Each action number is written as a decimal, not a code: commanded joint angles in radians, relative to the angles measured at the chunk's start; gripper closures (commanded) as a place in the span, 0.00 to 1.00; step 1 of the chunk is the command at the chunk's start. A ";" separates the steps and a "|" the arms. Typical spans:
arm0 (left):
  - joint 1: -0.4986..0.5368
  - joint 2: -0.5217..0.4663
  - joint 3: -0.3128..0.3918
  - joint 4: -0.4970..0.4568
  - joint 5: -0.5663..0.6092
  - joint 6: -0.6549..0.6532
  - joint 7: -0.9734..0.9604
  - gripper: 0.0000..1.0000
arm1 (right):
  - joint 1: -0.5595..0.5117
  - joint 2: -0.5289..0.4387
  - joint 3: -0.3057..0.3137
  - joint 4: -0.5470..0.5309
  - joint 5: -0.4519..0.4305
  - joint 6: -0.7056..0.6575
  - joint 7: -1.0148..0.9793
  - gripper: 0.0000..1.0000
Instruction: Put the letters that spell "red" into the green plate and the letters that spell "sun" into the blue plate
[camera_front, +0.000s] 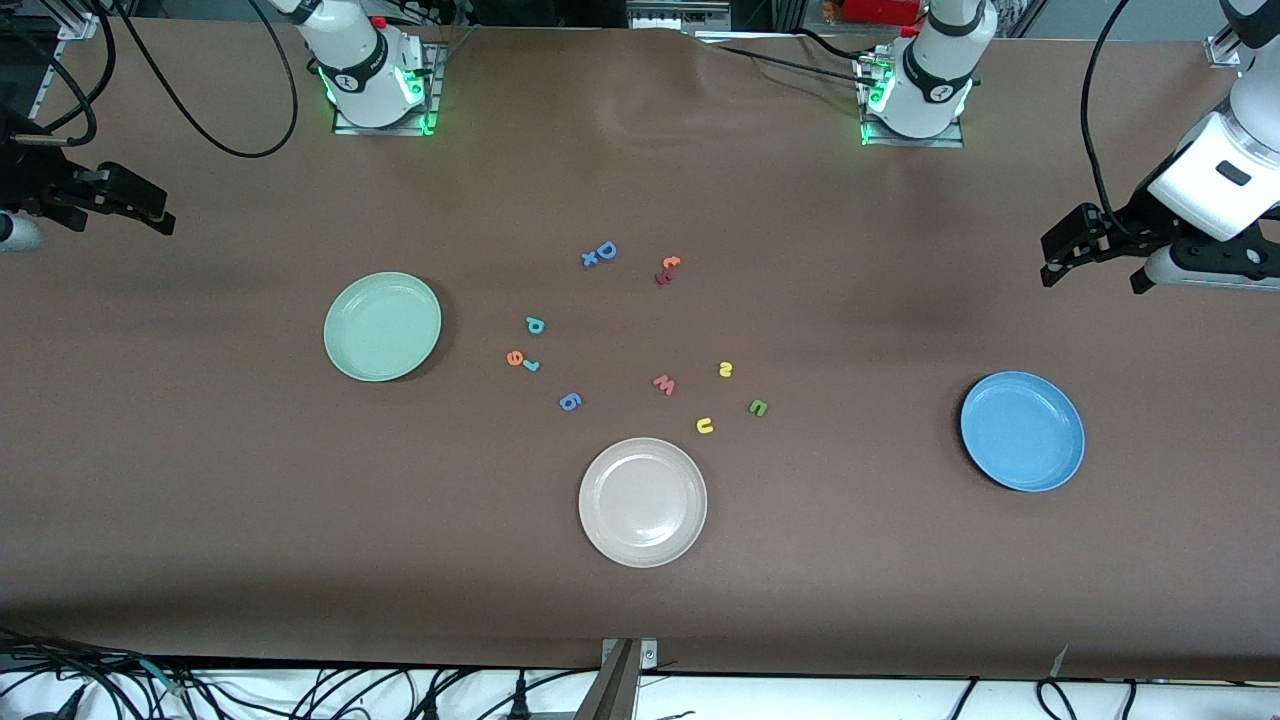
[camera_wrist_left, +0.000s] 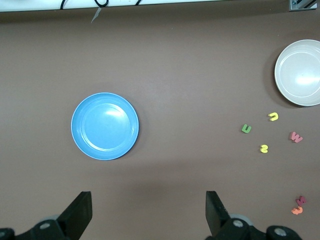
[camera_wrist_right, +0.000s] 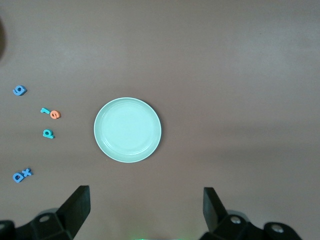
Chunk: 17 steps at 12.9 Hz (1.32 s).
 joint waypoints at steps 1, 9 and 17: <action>-0.002 0.015 0.002 0.032 -0.030 -0.018 0.000 0.00 | -0.004 0.007 0.001 0.023 0.015 -0.021 -0.005 0.00; -0.003 0.014 -0.012 0.032 -0.030 -0.018 -0.003 0.00 | 0.002 0.031 0.009 0.023 0.006 -0.013 0.006 0.00; 0.006 0.012 -0.012 0.017 -0.033 -0.015 0.001 0.00 | 0.204 0.318 0.015 0.016 0.010 0.192 0.225 0.00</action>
